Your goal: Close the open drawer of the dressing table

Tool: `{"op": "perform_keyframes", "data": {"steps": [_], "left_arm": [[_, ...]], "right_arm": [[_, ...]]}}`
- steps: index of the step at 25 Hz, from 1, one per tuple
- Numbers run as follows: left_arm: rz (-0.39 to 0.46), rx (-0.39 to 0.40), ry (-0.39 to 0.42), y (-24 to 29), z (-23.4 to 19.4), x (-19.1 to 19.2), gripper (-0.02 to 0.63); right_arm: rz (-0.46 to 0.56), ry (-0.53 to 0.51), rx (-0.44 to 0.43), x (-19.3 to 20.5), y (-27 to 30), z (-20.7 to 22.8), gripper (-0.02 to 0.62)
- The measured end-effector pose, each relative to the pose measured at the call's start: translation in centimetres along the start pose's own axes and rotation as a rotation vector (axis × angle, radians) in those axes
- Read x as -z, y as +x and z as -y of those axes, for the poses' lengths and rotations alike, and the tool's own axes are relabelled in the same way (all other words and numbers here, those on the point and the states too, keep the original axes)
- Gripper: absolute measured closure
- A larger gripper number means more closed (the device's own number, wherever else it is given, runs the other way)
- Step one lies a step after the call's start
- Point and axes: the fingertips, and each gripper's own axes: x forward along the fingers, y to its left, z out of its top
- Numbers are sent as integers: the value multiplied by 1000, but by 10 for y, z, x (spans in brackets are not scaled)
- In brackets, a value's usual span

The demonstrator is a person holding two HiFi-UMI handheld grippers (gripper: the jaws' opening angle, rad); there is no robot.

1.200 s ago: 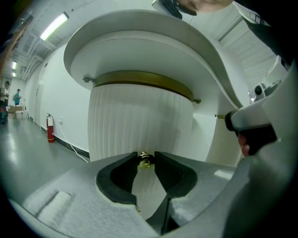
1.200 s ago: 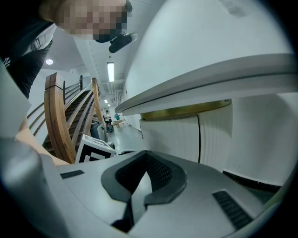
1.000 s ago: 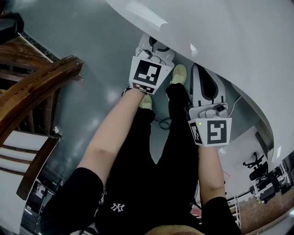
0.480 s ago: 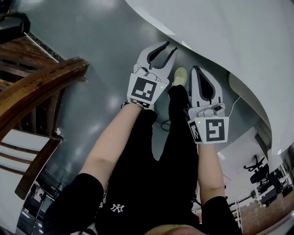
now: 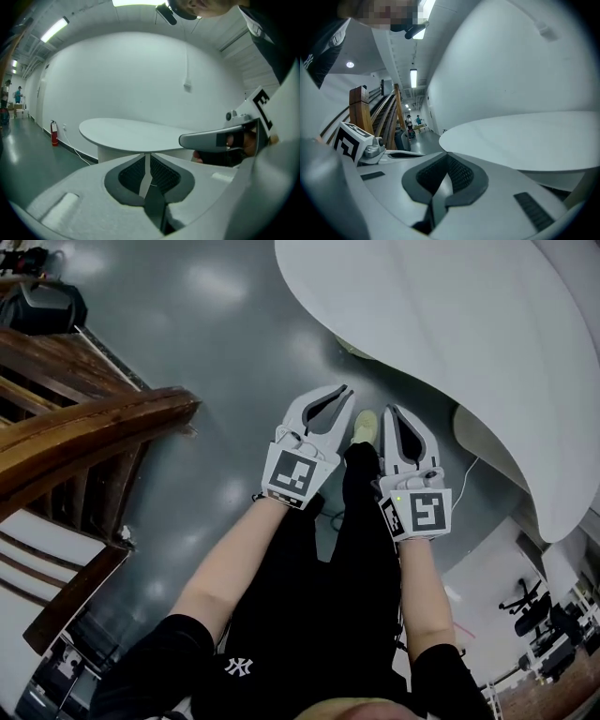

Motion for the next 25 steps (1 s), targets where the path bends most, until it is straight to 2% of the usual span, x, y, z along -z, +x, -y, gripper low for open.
{"op": "perform_keyframes", "data": {"steps": [18, 25], "left_arm": [[69, 43, -7, -141, 49, -139, 589], [110, 62, 65, -175, 64, -183, 589]], "right_arm": [[79, -6, 3, -128, -80, -97, 580], [125, -70, -7, -169, -104, -128, 580]]}}
